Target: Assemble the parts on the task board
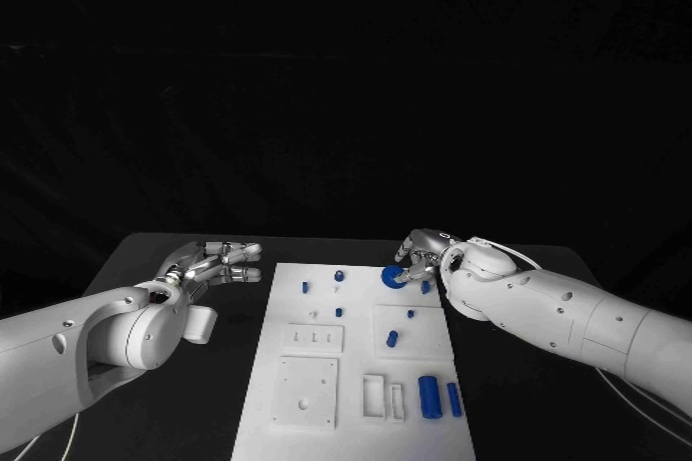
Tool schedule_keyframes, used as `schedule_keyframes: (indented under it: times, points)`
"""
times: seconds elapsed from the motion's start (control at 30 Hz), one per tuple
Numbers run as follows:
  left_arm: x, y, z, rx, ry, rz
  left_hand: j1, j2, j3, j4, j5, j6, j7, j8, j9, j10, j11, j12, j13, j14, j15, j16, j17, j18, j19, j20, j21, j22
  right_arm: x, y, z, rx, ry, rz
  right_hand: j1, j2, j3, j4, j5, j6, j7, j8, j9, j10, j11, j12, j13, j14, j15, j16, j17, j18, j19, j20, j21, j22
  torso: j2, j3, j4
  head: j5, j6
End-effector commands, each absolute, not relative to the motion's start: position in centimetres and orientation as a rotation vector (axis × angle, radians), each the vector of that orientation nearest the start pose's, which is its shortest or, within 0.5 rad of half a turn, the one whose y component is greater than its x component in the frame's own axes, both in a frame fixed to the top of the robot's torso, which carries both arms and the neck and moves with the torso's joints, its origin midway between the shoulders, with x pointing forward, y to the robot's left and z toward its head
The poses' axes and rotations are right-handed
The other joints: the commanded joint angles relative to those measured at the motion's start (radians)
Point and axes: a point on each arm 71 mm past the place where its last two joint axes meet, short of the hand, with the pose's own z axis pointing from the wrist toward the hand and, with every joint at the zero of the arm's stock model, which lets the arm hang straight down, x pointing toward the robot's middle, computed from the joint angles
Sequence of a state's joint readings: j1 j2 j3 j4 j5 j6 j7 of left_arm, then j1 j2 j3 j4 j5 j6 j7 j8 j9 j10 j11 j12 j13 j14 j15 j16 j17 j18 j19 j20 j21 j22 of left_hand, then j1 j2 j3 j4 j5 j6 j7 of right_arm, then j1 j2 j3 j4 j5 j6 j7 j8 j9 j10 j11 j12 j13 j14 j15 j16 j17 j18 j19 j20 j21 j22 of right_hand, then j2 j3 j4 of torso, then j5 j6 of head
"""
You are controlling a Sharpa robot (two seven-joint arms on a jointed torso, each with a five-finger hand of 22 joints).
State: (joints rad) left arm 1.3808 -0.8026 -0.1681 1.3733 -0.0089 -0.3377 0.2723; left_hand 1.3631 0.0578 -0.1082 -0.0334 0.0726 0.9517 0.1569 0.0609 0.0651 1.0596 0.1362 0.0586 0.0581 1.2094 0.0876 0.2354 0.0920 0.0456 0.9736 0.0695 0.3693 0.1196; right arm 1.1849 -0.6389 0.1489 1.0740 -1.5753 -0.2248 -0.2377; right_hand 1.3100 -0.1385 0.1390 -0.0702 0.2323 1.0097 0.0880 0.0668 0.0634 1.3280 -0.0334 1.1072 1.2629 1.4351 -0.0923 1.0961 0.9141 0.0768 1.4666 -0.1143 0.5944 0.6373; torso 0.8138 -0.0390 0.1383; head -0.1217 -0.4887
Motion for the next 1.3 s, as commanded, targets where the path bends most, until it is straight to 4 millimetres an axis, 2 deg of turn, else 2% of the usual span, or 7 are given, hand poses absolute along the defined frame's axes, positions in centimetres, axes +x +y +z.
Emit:
schedule_keyframes:
  times: [0.03,0.27,0.5,0.53,0.63,0.8,1.3]
  points:
    - [53.3,23.7,-14.6,-1.056,1.461,-1.351,-0.005,-0.004,0.003,0.001,-0.002,-0.004,-0.001,0.002,0.0,-0.007,-0.001,0.002,0.001,-0.006,-0.001,0.001,-0.001,0.0,-0.008,0.001,0.006,-0.001,57.9,-24.6,-16.6,0.023,1.639,0.254,0.008,0.002,0.009,-0.001,-0.003,0.005,0.001,-0.005,-0.001,0.003,0.008,0.006,0.002,0.007,0.004,0.004,0.003,0.013,0.027,0.004,-0.004,0.005,-0.001,0.0014,0.0012,-0.001,-0.002]
    - [53.3,23.6,-14.7,-1.055,1.463,-1.351,-0.005,-0.004,0.003,0.001,-0.002,-0.004,-0.001,0.002,0.0,-0.007,-0.001,0.002,0.001,-0.006,-0.001,0.001,-0.001,0.0,-0.008,0.001,0.006,-0.001,58.2,-24.4,-17.0,0.024,1.653,0.244,0.001,0.0,0.022,-0.003,-0.002,0.012,0.005,-0.005,-0.001,0.005,0.014,0.012,0.007,0.008,0.011,0.007,0.01,0.02,0.021,0.011,0.022,0.091,0.001,-0.001,0.0041,-0.004,-0.006]
    - [53.4,23.6,-14.7,-1.056,1.465,-1.351,-0.005,-0.004,0.003,0.001,-0.002,-0.004,-0.001,0.002,0.0,-0.007,-0.001,0.002,0.001,-0.006,-0.001,0.001,-0.001,0.0,-0.008,0.001,0.006,-0.001,58.4,-24.1,-17.5,0.022,1.674,0.241,-0.001,0.001,0.022,0.0,-0.001,0.008,0.004,-0.004,-0.001,0.006,0.013,0.014,0.009,0.009,0.011,0.012,0.017,0.017,0.025,0.011,0.025,0.132,0.003,0.0011,0.0059,-0.004,-0.007]
    - [53.4,23.6,-14.7,-1.056,1.465,-1.351,-0.005,-0.004,0.003,0.001,-0.002,-0.004,-0.001,0.002,0.0,-0.007,-0.001,0.002,0.001,-0.006,-0.001,0.001,-0.001,0.0,-0.008,0.001,0.006,-0.001,58.4,-24.1,-17.5,0.023,1.677,0.239,-0.003,0.002,0.022,0.002,0.0,0.009,0.005,-0.005,-0.001,0.007,0.012,0.017,0.011,0.009,0.011,0.009,0.016,0.004,0.034,0.009,0.17,0.263,0.003,0.001,0.0065,-0.005,-0.007]
    - [53.4,23.5,-14.7,-1.055,1.467,-1.352,-0.005,-0.004,0.003,0.002,-0.003,-0.006,-0.001,0.002,0.0,-0.008,-0.001,0.002,0.001,-0.004,-0.001,0.002,0.0,0.0,-0.008,0.001,0.007,-0.003,58.5,-24.2,-17.7,0.028,1.69,0.235,-0.003,0.001,0.025,0.0,0.011,0.008,0.002,-0.005,-0.001,0.006,0.01,0.014,0.011,0.009,0.009,0.009,0.022,0.002,0.025,0.008,0.284,0.4,0.004,0.0012,0.0054,-0.006,-0.008]
    - [53.4,23.5,-14.8,-1.056,1.468,-1.352,-0.005,-0.004,0.003,0.002,-0.003,-0.006,-0.001,0.002,0.0,-0.008,-0.001,0.002,0.001,-0.004,-0.001,0.002,0.0,0.0,-0.008,0.001,0.007,-0.003,58.5,-24.2,-17.9,0.03,1.718,0.228,-0.008,0.005,0.031,0.002,0.028,0.011,0.0,-0.005,-0.001,0.013,0.007,0.018,0.015,0.008,0.001,0.015,0.041,0.002,0.031,0.001,0.371,0.502,0.004,0.0014,0.005,-0.004,-0.01]
    - [53.5,23.6,-14.9,-1.058,1.468,-1.349,-0.005,-0.004,0.003,0.002,-0.003,-0.005,-0.002,0.002,0.001,-0.009,-0.001,0.002,0.001,-0.005,-0.001,0.002,-0.001,0.0,-0.009,0.001,0.008,-0.003,58.5,-24.4,-18.1,0.04,1.741,0.222,-0.017,0.006,0.061,-0.009,0.066,0.015,0.003,-0.005,-0.001,0.02,0.013,0.028,0.025,0.011,0.004,0.009,0.054,0.006,0.036,0.005,0.354,0.561,0.003,0.0026,0.0037,-0.003,-0.011]
